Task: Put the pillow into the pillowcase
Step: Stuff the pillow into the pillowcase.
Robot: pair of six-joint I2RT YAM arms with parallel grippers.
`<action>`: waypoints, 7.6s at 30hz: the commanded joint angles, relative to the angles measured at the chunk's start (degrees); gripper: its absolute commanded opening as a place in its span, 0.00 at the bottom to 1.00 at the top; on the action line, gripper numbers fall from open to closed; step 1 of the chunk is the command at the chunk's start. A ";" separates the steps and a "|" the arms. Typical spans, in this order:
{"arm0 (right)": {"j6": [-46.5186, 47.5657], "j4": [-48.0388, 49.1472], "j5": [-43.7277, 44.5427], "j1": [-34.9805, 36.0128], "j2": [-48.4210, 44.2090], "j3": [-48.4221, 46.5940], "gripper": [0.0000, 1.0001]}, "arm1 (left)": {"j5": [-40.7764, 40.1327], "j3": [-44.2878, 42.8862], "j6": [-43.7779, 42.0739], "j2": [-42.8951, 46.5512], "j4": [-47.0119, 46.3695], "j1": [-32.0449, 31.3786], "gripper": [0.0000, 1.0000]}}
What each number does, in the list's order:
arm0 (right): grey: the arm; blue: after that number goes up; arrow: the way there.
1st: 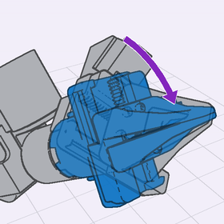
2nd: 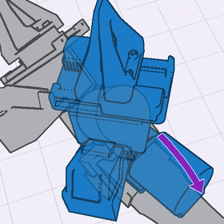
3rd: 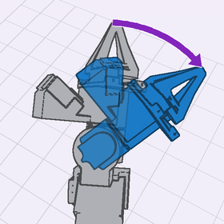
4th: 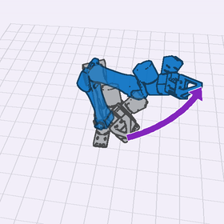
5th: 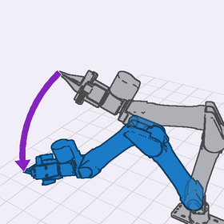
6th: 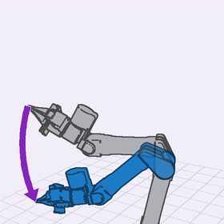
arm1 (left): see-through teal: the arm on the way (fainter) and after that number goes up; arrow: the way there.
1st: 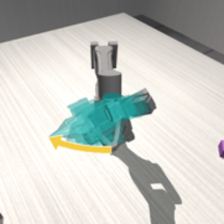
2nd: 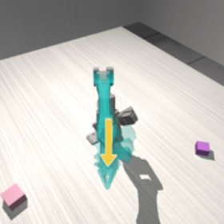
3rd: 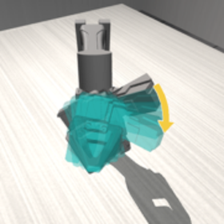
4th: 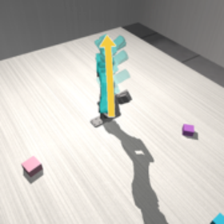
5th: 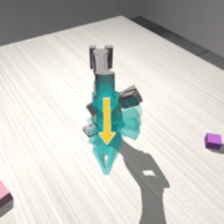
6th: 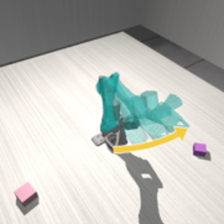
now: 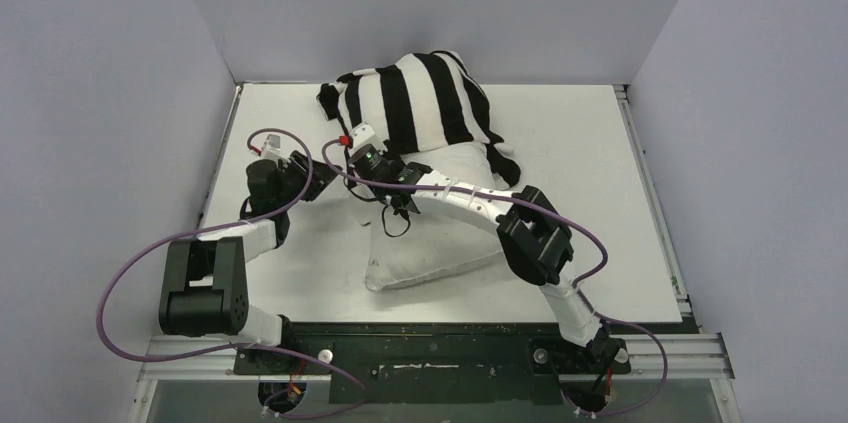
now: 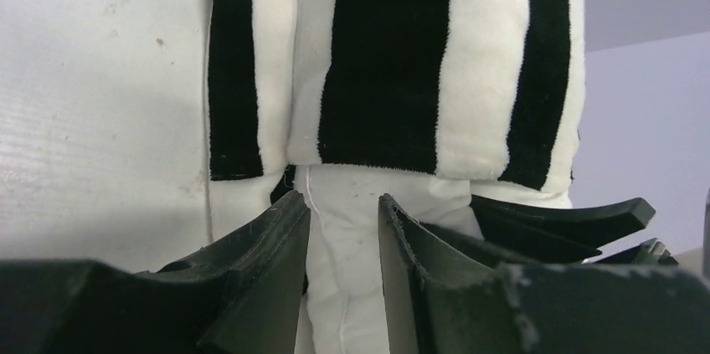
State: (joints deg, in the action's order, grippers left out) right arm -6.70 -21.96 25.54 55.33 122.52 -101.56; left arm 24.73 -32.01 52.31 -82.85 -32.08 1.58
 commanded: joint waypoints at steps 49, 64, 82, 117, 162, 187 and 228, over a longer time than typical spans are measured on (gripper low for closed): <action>-4.60 31.55 -25.10 -9.61 -15.40 29.55 0.00 | -0.41 -9.99 -42.83 -16.41 -18.68 -16.37 0.59; -23.92 70.59 -9.89 -10.80 -10.50 37.70 0.00 | -10.92 -10.26 -33.65 8.81 7.46 -26.42 0.00; -31.59 81.08 4.53 -7.29 -0.96 32.57 0.00 | -6.43 7.69 -9.92 21.00 8.49 -27.84 0.00; -8.02 21.23 -75.50 -44.28 -19.81 28.50 0.94 | -22.67 -41.46 -43.27 -10.28 26.35 -34.68 0.57; -58.62 95.54 -13.81 -25.21 -7.33 43.62 0.00 | -28.89 -27.89 -11.21 2.59 6.56 -58.26 0.00; -1.85 35.78 -31.11 -20.54 -38.74 39.40 1.00 | -0.44 -28.05 -19.05 11.09 34.27 -2.70 0.54; 26.65 34.08 -23.33 1.69 -3.78 15.84 0.00 | -17.24 10.52 -8.42 11.72 4.79 -3.99 0.48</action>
State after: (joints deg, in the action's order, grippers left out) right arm 27.11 6.26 10.09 59.70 123.00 -88.53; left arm 12.49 -17.30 49.17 -67.94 -21.19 1.10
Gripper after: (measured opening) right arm 0.121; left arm 0.448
